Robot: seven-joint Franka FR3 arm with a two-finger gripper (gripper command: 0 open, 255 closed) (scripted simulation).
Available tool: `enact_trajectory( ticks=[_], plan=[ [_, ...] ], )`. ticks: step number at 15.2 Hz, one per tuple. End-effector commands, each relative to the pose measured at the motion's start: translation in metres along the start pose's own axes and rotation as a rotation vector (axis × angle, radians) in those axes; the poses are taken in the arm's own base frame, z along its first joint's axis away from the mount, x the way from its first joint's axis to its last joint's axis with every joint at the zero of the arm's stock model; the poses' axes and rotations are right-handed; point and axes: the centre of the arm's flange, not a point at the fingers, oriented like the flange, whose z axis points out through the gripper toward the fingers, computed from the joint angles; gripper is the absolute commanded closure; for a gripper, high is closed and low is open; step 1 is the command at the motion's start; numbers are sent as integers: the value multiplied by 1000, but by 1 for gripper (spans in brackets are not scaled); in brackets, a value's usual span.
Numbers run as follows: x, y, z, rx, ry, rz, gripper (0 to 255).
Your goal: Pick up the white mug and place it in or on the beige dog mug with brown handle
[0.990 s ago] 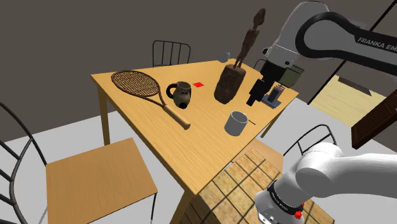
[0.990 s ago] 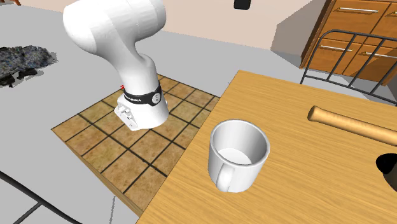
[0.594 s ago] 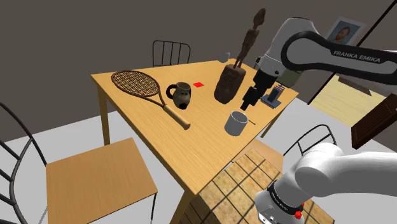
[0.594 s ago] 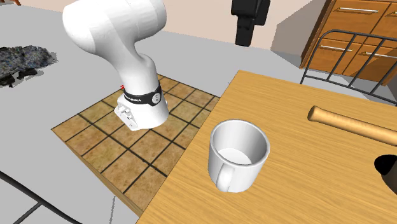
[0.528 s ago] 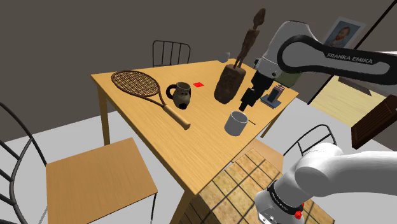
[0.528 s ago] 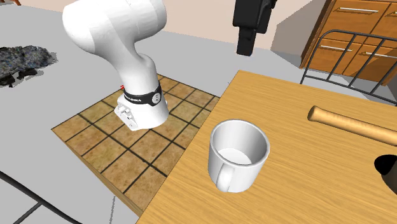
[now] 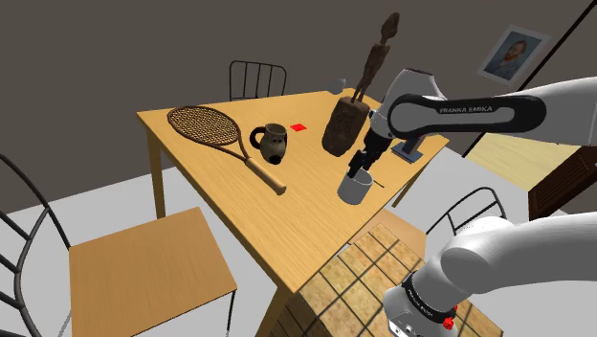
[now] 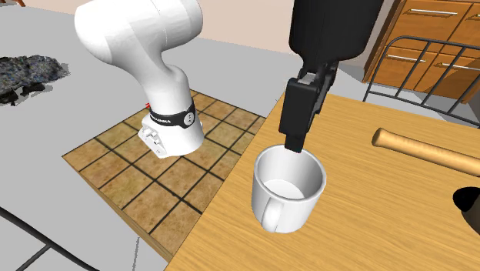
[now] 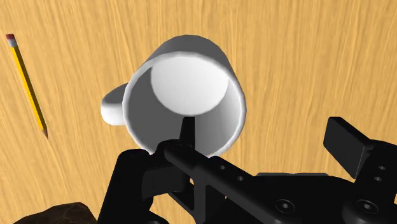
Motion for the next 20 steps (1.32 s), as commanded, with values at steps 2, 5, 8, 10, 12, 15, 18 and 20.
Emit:
enact_trajectory(
  ticks=[2,5,8,10,12,15,18,20],
  plan=[
    [4,5,19,-9,8,5,0],
    [4,6,35,-9,8,5,0],
    [4,6,53,-9,8,5,0],
    [4,6,53,-9,8,5,0],
    [4,6,53,-9,8,5,0],
    [4,6,53,-9,8,5,0],
    [4,6,53,-9,8,5,255],
    [4,6,53,-9,8,5,255]
  ],
)
